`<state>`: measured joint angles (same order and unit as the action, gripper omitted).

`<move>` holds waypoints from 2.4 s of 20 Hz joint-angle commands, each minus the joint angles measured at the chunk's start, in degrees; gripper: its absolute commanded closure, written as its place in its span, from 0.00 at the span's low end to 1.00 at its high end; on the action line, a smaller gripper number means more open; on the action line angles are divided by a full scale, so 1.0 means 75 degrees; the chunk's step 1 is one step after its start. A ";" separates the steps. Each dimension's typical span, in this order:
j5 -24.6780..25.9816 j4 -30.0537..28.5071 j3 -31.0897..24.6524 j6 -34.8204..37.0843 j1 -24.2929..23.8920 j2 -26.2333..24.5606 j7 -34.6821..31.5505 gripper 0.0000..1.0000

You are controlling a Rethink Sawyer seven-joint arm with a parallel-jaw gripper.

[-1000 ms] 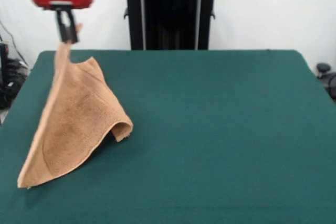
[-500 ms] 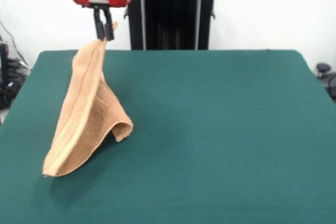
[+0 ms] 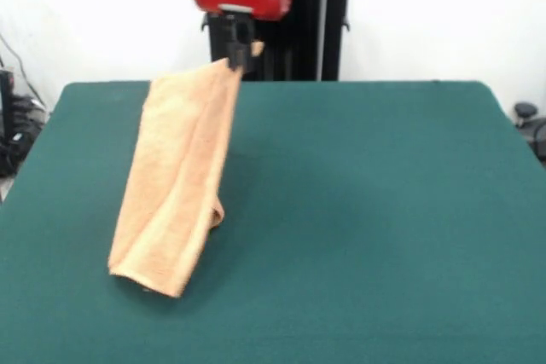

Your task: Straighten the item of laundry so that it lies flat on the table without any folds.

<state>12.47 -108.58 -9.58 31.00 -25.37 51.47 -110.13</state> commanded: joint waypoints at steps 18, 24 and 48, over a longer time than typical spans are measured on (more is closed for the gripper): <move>-0.2555 0.1670 0.2491 0.0501 0.4333 -0.1952 -0.6158 1.00; -0.3005 0.2032 0.2823 0.0670 0.4815 -0.2229 -0.6372 1.00; -0.4508 0.3958 0.3868 0.1680 0.6287 -0.3671 -0.7500 1.00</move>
<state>-16.37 -89.07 17.89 33.33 16.83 29.63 -142.97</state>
